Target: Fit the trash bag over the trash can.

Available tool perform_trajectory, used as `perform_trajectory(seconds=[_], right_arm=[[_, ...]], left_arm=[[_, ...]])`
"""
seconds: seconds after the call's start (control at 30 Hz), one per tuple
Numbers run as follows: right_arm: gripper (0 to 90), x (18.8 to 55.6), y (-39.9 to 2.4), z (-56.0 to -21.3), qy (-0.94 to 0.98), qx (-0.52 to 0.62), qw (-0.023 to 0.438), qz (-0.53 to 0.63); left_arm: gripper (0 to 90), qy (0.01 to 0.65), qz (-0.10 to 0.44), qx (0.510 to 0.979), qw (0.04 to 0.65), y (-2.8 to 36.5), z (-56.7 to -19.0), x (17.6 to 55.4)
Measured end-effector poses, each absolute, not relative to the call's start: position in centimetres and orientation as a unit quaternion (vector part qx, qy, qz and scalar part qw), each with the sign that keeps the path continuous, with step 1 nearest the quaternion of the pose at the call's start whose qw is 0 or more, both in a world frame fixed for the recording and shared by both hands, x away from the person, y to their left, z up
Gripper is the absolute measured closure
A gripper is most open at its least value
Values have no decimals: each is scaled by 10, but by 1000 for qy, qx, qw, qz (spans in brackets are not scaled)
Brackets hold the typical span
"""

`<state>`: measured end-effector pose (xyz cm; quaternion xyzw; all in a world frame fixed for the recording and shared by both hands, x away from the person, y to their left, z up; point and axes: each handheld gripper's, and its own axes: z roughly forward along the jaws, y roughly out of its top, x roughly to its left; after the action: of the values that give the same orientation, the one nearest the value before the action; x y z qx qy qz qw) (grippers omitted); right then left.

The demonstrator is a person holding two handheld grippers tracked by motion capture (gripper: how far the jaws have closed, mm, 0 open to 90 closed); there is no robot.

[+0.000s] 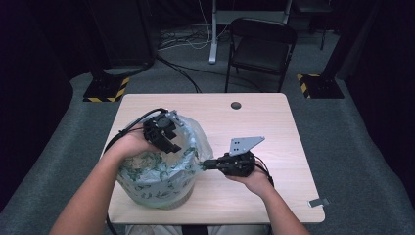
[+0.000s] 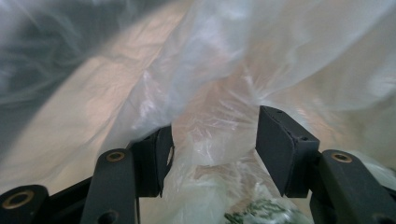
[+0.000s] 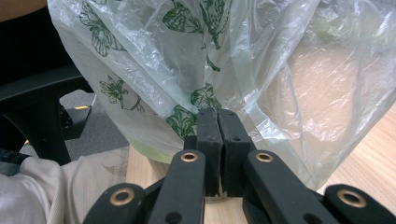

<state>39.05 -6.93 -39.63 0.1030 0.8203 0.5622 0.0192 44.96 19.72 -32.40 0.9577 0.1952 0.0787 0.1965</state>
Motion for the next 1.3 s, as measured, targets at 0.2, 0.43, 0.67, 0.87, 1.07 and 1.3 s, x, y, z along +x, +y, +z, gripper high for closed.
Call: perform_trajectory(seconds=[0.2,0.43,0.67,0.87,1.07,1.3], right_arm=[[883,391,-71,-396,820,104,20,563],[881,391,-72,-395,818,103,22,565],[882,391,-75,-395,817,106,21,567],[882,392,-76,-397,823,99,25,558],[785,394,-83,-395,813,106,35,571],[514,395,-91,-388,790,140,101,588]], left_arm=[[460,201,66,961,177,196,-334,454],[453,190,73,959,196,197,-323,447],[429,181,97,950,236,207,-298,431],[421,191,120,932,284,231,-278,418],[416,207,140,911,328,256,-262,408],[412,222,167,887,369,281,-256,395]])
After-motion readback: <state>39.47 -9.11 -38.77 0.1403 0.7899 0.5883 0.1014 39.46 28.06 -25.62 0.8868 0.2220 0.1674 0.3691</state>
